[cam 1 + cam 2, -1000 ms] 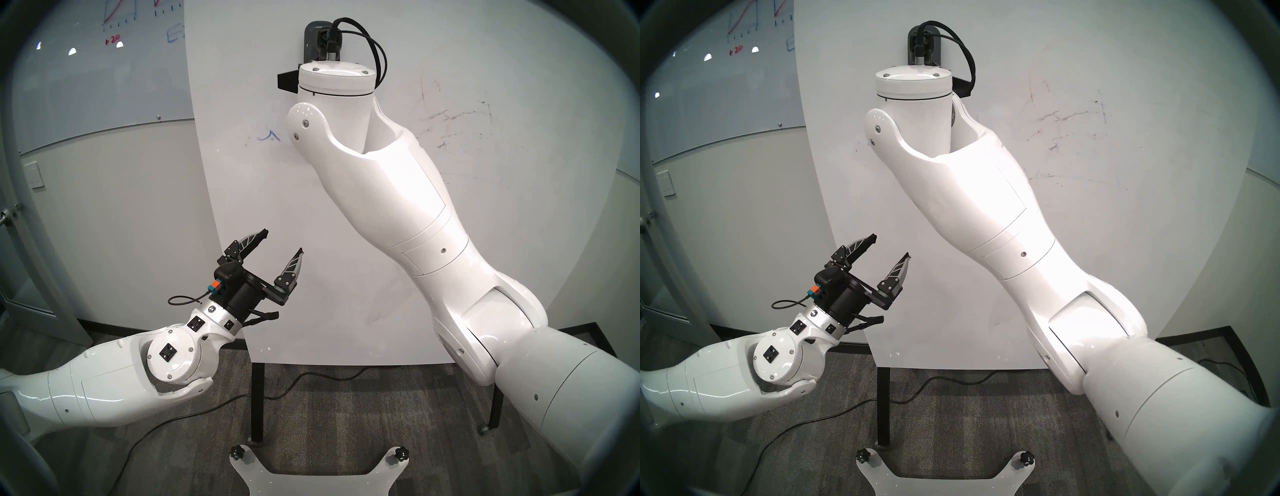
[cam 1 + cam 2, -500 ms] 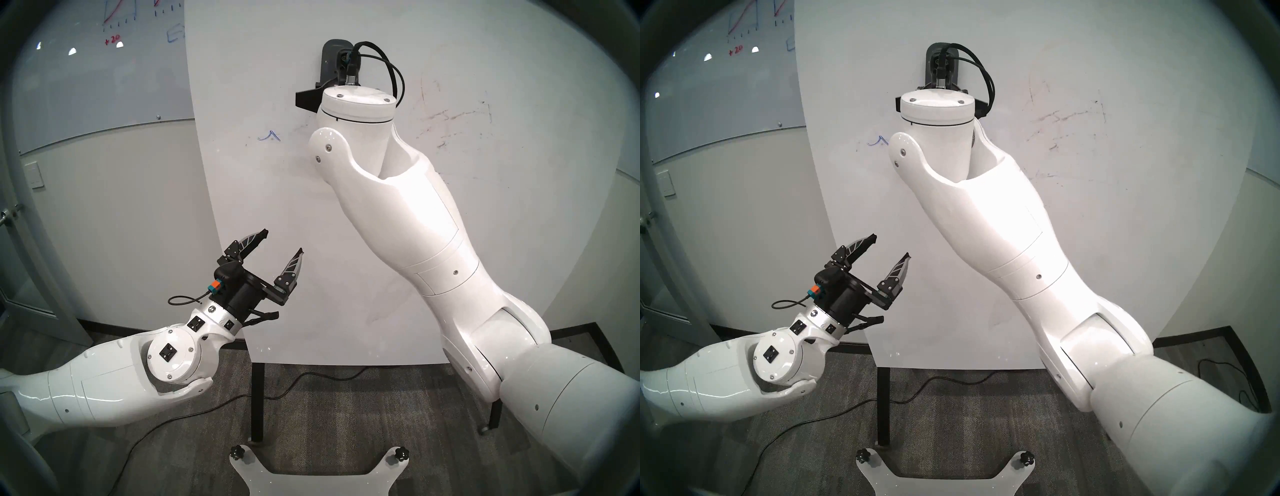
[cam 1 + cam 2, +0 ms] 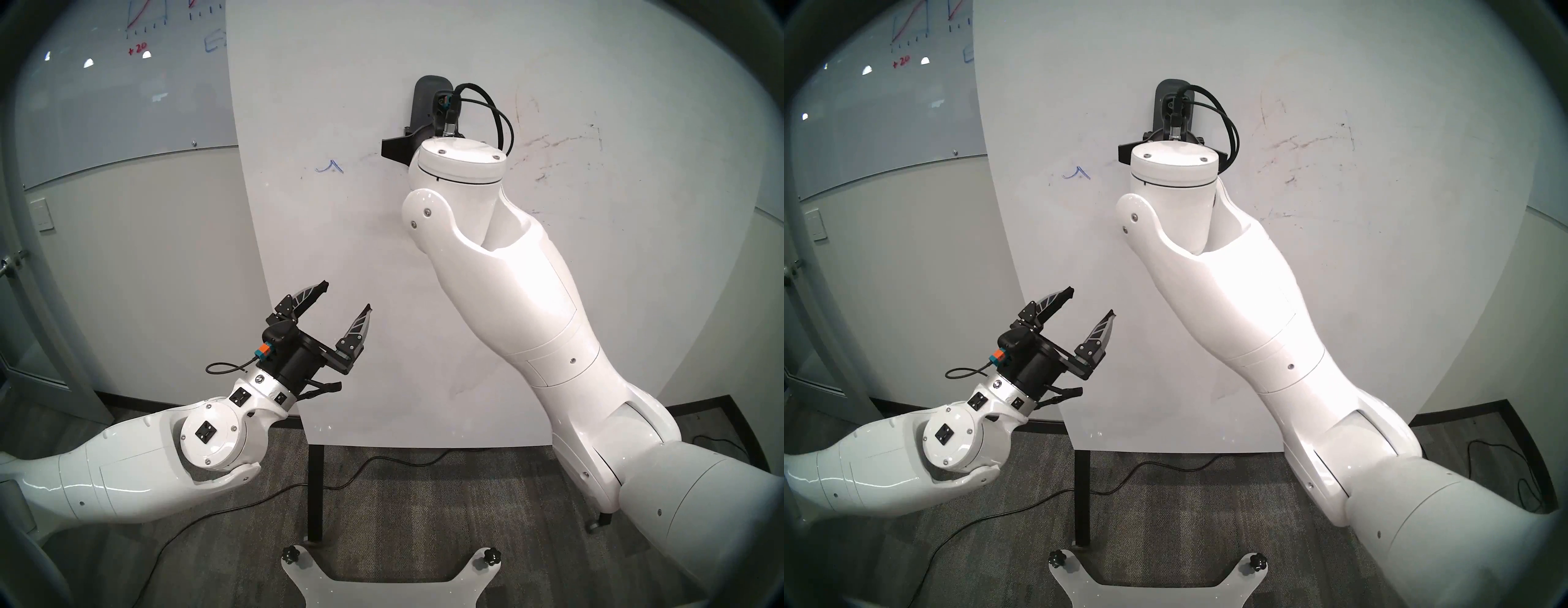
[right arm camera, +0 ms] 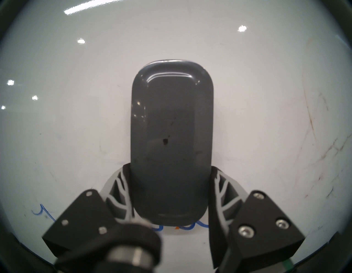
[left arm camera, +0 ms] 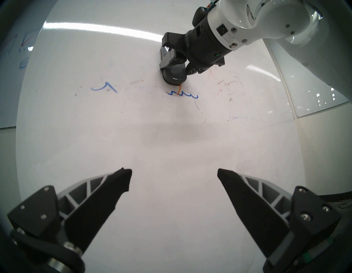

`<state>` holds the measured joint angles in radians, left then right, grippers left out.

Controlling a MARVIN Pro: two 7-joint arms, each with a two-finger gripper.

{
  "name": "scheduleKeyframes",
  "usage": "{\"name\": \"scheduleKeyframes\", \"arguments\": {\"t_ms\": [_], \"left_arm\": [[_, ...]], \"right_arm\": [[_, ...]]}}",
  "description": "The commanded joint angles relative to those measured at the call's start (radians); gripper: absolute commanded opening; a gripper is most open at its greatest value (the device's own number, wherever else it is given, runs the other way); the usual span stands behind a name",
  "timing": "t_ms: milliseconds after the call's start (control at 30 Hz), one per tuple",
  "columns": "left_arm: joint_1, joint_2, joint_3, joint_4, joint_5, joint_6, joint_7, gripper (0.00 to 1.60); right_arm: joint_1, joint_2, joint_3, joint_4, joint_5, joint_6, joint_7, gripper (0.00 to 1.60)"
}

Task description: Erase all marks on the whiteboard with the eraser

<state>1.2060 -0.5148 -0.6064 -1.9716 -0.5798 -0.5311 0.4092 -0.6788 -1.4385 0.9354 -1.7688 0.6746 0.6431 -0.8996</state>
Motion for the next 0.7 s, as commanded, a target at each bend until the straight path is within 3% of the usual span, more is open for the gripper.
{"name": "scheduleKeyframes", "arguments": {"t_ms": [0,667], "left_arm": [[-0.009,0.000,-0.010,-0.010,0.000,-0.007,0.001,1.60],[-0.009,0.001,-0.010,-0.010,-0.001,-0.009,0.000,1.60]], "right_arm": [[-0.068,0.078,0.040,0.013,0.006,0.027,-0.019,0.00],[-0.147,0.122,0.037,-0.063,0.031,0.057,-0.018,0.00]]}}
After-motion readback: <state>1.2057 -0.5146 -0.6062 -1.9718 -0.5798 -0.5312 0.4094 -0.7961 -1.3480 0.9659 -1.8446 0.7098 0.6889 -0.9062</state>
